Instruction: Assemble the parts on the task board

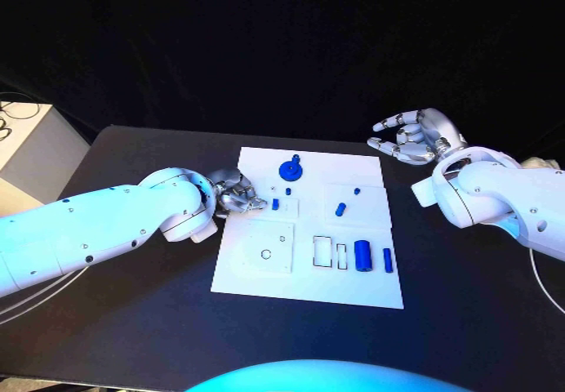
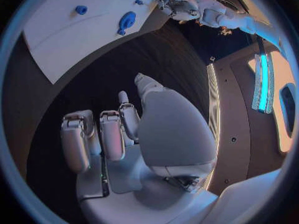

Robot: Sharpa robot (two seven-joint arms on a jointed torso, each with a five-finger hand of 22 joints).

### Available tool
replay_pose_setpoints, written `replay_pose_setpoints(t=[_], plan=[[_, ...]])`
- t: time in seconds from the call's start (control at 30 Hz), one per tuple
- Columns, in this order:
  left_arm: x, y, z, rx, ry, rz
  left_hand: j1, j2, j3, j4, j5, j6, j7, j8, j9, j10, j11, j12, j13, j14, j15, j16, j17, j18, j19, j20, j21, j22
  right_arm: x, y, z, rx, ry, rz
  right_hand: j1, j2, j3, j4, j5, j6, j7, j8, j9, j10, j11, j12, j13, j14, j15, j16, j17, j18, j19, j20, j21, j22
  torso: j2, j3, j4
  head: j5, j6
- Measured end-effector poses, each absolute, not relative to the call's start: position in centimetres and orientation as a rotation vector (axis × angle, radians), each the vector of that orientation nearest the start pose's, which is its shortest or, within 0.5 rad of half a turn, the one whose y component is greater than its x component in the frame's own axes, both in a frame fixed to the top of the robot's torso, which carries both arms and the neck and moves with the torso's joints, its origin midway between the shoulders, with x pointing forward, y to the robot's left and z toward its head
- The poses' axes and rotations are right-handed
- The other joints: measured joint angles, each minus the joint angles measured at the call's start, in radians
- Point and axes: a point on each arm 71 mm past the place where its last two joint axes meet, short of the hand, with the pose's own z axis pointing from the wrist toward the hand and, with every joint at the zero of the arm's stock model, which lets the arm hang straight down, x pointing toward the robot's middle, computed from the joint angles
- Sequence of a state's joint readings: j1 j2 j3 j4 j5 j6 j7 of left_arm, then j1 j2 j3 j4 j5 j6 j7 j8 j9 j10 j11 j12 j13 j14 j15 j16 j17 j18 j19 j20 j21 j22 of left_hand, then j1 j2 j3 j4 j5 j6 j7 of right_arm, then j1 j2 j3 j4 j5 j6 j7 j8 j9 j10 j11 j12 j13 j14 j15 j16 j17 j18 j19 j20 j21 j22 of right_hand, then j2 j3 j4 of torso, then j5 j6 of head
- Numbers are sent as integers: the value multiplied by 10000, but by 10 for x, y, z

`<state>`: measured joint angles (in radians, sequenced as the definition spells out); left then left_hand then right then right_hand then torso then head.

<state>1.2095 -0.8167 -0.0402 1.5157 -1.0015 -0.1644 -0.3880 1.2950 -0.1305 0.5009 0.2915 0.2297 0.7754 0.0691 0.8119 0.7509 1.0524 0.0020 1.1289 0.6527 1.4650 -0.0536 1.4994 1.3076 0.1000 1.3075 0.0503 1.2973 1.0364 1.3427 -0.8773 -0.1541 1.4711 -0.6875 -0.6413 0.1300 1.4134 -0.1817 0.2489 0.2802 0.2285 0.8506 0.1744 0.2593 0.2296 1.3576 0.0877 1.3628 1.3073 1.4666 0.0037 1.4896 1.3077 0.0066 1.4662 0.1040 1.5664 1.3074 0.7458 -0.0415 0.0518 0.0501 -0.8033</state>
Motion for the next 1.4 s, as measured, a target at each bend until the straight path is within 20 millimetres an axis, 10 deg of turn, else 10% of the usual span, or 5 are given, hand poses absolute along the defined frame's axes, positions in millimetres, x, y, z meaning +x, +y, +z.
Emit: replay_pose_setpoints(t=[1.2,1.4], plan=[[495,217,-182,-5486,21242,-7392,322,-273,1188,287,-30,-375,59,482,81,-153,79,-106,-289,0,1,-1,0,-1,-256,112,-170,-223,511,-254,-147,5376,14077,8851,0,0,0,0,0,0,0,38,1,0,0,0,0,0,0,0,-2,0,0,0,0,5,0,5,-5,17,61],[504,221,-171,-5450,21620,-7390,-15,-14,1469,144,-957,-486,125,490,44,-629,126,-255,-605,9,10,-163,0,156,-552,157,-358,-555,511,-254,-147,5380,14090,8837,0,0,0,0,0,1,0,38,1,0,0,0,0,0,0,0,-3,0,0,0,0,5,7,4,-3,16,50]])
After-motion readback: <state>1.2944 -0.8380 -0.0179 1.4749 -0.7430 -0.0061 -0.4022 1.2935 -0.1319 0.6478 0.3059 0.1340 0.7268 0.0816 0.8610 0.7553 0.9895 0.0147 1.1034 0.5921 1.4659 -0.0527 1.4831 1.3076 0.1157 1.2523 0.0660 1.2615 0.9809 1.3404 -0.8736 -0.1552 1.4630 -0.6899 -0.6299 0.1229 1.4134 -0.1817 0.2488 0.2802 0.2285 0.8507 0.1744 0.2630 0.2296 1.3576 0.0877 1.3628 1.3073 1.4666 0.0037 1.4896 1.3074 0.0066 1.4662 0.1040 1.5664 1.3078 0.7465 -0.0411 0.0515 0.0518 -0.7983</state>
